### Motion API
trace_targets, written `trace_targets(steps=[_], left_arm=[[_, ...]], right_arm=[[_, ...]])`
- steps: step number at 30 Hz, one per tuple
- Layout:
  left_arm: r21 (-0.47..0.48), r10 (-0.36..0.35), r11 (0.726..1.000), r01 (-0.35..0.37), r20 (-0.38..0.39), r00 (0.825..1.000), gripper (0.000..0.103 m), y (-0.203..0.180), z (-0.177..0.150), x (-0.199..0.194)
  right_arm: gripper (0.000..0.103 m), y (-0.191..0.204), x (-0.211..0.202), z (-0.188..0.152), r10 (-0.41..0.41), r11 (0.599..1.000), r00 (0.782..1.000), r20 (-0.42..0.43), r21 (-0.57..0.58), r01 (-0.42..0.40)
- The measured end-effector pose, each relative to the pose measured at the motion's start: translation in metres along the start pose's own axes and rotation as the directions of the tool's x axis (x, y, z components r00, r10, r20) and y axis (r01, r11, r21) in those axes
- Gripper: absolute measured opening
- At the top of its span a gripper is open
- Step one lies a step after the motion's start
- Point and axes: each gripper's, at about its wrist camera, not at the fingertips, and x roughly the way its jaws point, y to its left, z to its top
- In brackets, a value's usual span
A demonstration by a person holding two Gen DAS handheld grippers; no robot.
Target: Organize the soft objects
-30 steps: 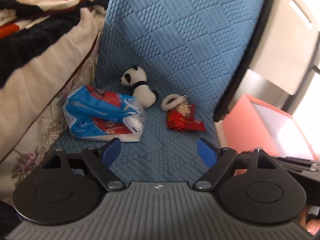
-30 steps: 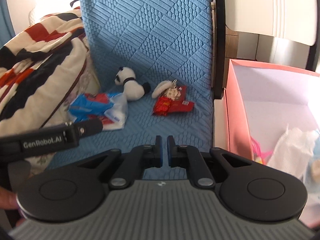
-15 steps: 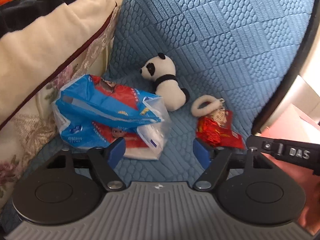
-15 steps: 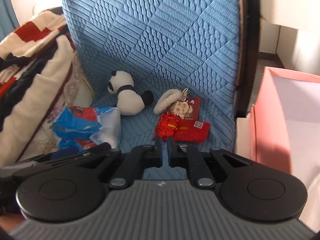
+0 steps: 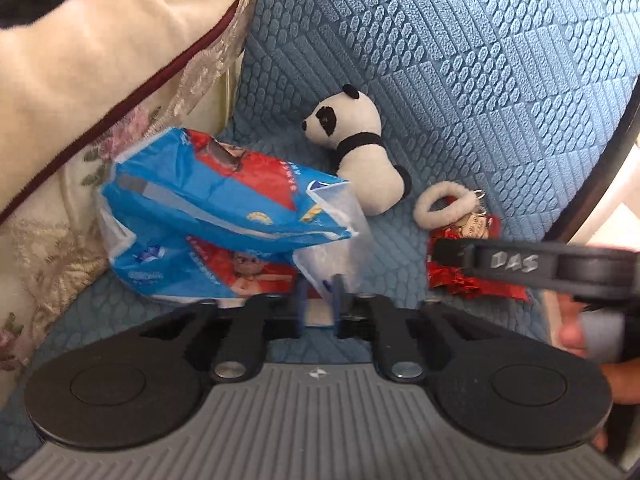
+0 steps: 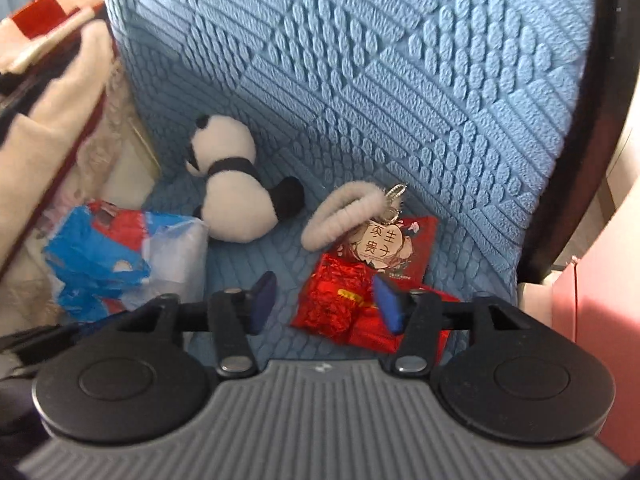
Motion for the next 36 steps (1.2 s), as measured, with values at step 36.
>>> trace_targets(steps=[36], left_arm=[[0.129, -0.233, 0.965, 0.228, 0.021, 0.972, 0.000, 0.013, -0.056, -0.103]], right_arm=[[0.031, 0.011, -0.078, -0.048, -0.050, 0.999, 0.999, 0.008, -0.019, 0.050]])
